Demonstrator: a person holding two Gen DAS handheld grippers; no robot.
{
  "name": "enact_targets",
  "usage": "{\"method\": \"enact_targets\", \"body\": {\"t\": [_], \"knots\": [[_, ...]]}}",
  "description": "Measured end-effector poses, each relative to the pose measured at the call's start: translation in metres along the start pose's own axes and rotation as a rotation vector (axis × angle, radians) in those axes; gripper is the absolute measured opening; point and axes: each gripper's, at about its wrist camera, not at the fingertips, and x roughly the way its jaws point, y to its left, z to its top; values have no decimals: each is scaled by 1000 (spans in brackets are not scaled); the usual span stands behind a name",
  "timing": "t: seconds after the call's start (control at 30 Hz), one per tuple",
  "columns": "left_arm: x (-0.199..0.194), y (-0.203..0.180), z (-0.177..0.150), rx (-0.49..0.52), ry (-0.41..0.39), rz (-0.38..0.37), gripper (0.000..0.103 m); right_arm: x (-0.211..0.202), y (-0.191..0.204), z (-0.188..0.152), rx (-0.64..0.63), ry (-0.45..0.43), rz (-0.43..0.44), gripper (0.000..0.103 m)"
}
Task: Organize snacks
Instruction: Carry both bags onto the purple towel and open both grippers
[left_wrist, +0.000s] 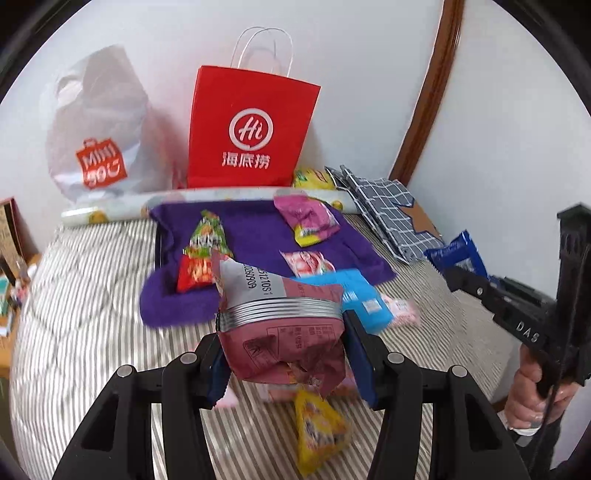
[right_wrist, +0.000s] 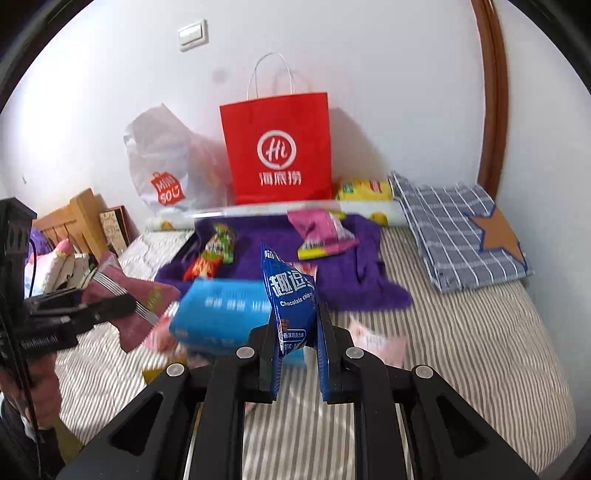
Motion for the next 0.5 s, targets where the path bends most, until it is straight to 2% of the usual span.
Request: {"method": "enact_targets", "body": {"t": [0.3, 0.37, 0.5], "knots": [[43, 12, 39, -4, 0, 16, 52, 52, -15, 38, 18, 8, 0, 16], [56, 18, 51, -6, 5, 45, 52, 65, -20, 45, 23, 16, -3, 16], [76, 32, 73, -49, 13, 60, 52, 88, -30, 56, 37, 29, -4, 16]]}}
